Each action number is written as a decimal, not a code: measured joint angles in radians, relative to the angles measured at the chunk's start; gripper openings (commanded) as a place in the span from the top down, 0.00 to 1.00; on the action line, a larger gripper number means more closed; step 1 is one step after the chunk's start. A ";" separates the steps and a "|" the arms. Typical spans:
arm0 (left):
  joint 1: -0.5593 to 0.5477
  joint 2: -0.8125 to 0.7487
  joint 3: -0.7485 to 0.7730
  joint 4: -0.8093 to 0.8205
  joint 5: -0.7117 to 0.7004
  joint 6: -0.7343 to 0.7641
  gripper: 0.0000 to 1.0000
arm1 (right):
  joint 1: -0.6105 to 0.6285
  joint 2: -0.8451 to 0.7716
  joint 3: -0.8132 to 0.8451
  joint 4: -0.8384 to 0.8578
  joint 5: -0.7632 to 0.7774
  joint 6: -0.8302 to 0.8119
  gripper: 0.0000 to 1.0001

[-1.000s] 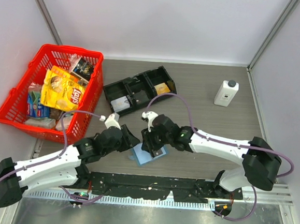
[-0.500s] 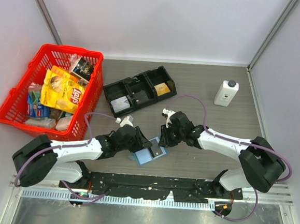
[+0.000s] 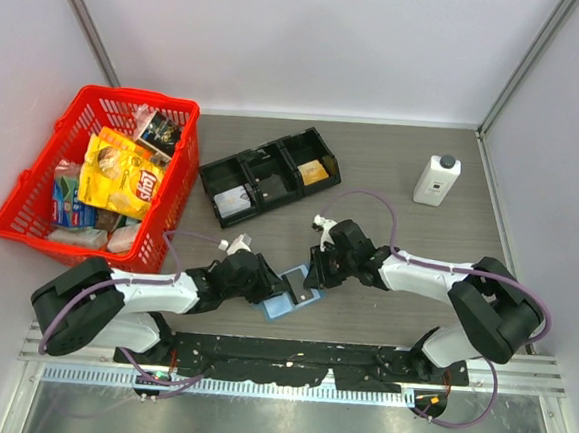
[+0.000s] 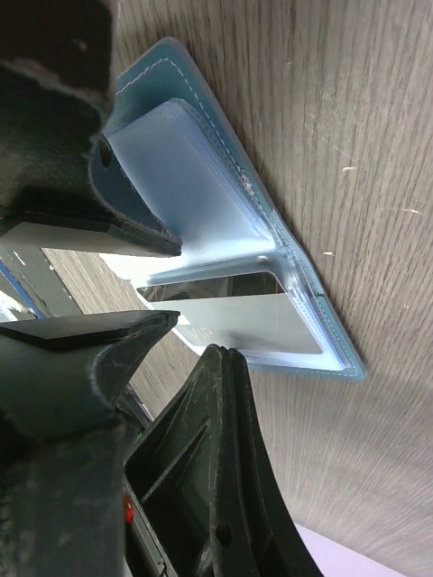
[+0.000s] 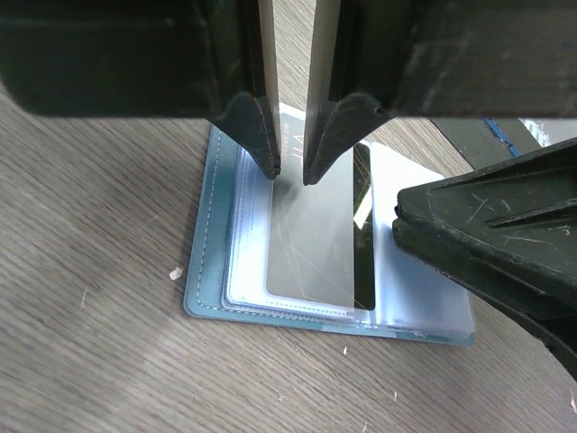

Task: Take the credit cards out of the card holder
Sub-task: Remove the credit card from the card holder.

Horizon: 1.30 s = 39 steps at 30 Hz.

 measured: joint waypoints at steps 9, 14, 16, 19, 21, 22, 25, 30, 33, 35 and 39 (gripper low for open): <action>0.000 0.038 -0.006 0.040 -0.003 -0.052 0.67 | -0.006 0.005 -0.029 0.059 -0.027 0.016 0.78; 0.000 0.051 -0.006 0.053 -0.003 -0.058 0.70 | -0.009 0.005 -0.040 0.077 -0.037 0.027 0.79; 0.000 0.052 -0.006 0.053 -0.003 -0.062 0.75 | -0.009 0.005 -0.040 0.080 -0.040 0.028 0.78; 0.000 0.054 -0.006 0.053 -0.003 -0.065 0.77 | -0.009 0.005 -0.043 0.083 -0.041 0.034 0.79; 0.000 0.057 -0.006 0.058 -0.003 -0.065 0.78 | -0.010 0.007 -0.043 0.085 -0.043 0.037 0.79; 0.000 0.058 -0.006 0.063 -0.003 -0.065 0.78 | -0.010 0.010 -0.043 0.089 -0.045 0.040 0.78; 0.000 0.061 -0.006 0.079 -0.003 -0.064 0.78 | -0.011 0.016 -0.043 0.094 -0.051 0.048 0.79; 0.000 0.091 -0.006 0.113 0.004 -0.063 0.80 | -0.013 0.021 -0.043 0.098 -0.058 0.054 0.78; 0.000 0.098 -0.006 0.122 0.006 -0.064 0.85 | -0.013 0.021 -0.043 0.099 -0.058 0.056 0.79; 0.000 0.098 -0.010 0.128 0.006 -0.065 0.90 | -0.013 0.021 -0.043 0.099 -0.058 0.056 0.79; 0.000 0.088 -0.027 0.150 0.005 -0.072 0.98 | -0.018 0.027 -0.043 0.103 -0.061 0.060 0.79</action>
